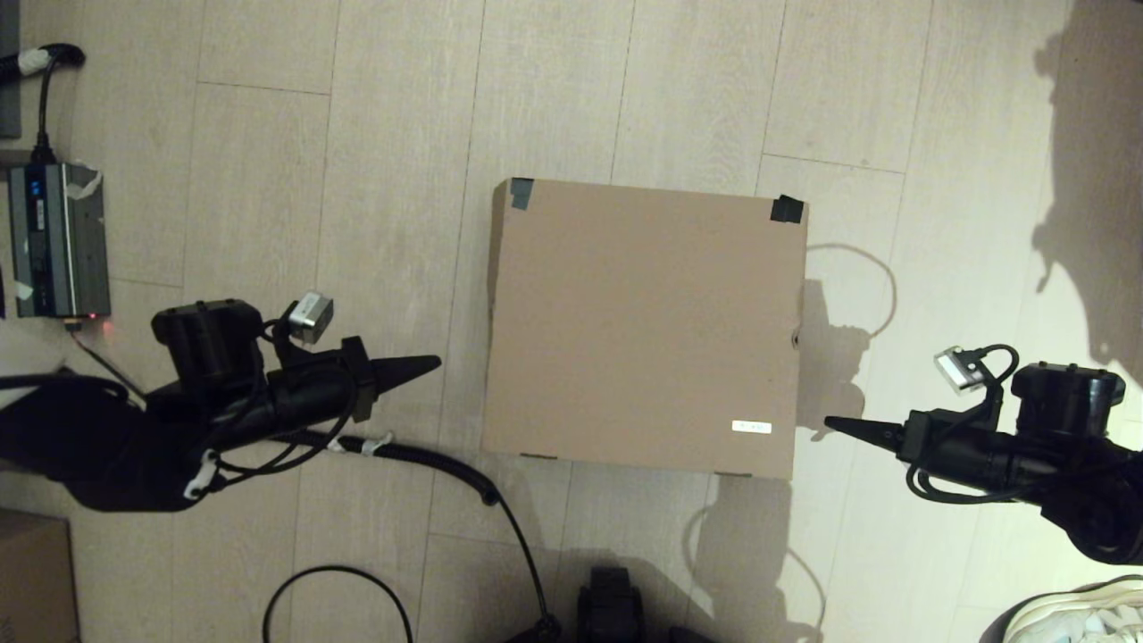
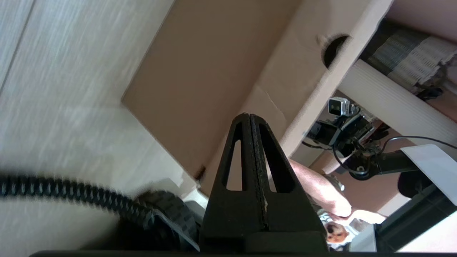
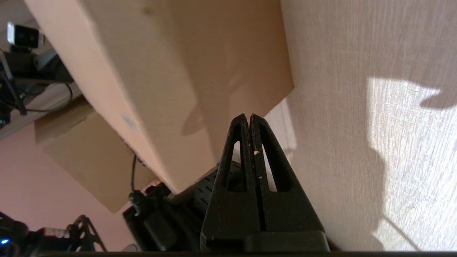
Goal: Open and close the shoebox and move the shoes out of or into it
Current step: Open the shoe box
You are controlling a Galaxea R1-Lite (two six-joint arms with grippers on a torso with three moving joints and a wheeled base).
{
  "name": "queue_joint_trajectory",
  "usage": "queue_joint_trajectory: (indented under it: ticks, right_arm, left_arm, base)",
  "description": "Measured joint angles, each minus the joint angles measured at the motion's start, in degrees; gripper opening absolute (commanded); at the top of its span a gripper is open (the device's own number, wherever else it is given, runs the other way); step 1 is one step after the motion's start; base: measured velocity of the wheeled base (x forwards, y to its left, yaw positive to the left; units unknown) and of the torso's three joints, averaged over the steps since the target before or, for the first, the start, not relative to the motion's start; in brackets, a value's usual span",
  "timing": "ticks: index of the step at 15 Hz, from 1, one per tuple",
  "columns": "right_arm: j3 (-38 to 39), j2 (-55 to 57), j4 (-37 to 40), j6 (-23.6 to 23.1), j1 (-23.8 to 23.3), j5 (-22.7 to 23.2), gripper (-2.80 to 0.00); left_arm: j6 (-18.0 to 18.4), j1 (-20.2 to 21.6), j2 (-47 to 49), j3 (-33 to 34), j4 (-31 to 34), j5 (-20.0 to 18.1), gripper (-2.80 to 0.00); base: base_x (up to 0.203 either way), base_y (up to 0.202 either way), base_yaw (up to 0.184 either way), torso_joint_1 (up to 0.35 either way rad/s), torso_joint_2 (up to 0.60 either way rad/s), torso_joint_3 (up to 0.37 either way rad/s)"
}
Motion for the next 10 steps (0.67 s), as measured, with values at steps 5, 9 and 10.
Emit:
queue_joint_trajectory:
  ticks: [5,9,10]
  right_arm:
    - [-1.0,3.3,-1.2,0.2,2.4,-1.5,-2.8]
    - [-2.1,4.2,-1.2,0.6,5.6,-3.4,-2.8]
    - [-2.2,4.4,-1.2,0.7,6.0,-4.1,-2.8]
  left_arm:
    - [0.0,-1.4,5.2,-4.5,-0.5,1.0,-2.8]
    - [-0.3,-2.8,8.7,-8.6,-0.4,1.5,-2.8]
    - [-0.4,-3.1,9.2,-8.9,-0.4,2.0,-2.8]
  base:
    - [0.0,0.0,0.0,0.0,0.0,0.0]
    - [0.0,0.0,0.0,0.0,0.0,0.0]
    - [0.0,0.0,0.0,0.0,0.0,0.0]
